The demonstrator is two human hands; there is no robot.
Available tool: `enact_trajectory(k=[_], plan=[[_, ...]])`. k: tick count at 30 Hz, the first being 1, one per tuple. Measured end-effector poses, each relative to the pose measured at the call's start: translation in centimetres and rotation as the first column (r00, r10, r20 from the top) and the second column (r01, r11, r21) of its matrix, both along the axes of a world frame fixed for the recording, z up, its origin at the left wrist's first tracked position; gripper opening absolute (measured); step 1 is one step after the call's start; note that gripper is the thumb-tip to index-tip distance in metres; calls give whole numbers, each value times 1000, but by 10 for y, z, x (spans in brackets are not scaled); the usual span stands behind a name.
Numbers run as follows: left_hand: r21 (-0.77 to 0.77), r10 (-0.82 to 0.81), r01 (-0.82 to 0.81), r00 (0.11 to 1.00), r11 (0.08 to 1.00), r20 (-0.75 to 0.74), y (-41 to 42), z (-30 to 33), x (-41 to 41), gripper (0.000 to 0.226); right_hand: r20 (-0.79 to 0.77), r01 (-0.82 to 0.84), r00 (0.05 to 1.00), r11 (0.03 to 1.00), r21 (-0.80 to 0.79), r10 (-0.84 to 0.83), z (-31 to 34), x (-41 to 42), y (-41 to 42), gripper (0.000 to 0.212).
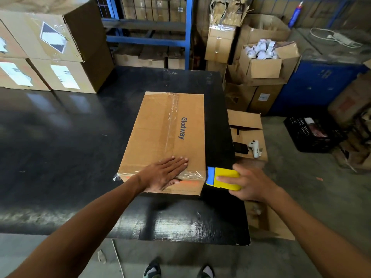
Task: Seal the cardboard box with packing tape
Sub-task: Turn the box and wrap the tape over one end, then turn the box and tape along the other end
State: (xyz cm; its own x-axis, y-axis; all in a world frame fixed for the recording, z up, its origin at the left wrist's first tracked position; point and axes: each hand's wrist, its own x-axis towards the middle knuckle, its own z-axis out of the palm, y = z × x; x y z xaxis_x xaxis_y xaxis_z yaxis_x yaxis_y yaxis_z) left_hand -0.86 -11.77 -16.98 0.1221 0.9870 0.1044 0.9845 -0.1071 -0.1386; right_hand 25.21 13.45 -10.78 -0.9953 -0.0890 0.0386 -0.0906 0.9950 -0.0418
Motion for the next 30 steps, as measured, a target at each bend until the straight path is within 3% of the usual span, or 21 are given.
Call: enact_trajectory(k=[6,13,17,22,27,30], plan=[[-24,10,-11,1000,1000,-10,1,2,2,64,12,-79,997,977,196,78,-15,-8,-24,45],[45,136,-139,988,989,75,45,4,61,69,58,156,984,974,166,-167,-13,-10,-28,47],[-20,457,-467,855,884,246,87,-4,97,65,81,263,958,953,148,-277,-3,-7,-5,52],[-123,521,-506,819,854,242,89,-2,96,75,130,329,927,929,170,-352,-8,0,6,50],[-243,788,-775,467,584,402,111,8,96,99,153,355,915,925,138,-374,2,-11,-5,49],[-300,823,-774,470,558,318,113,10,97,99,68,420,905,907,34,-421,7,-17,-7,50]])
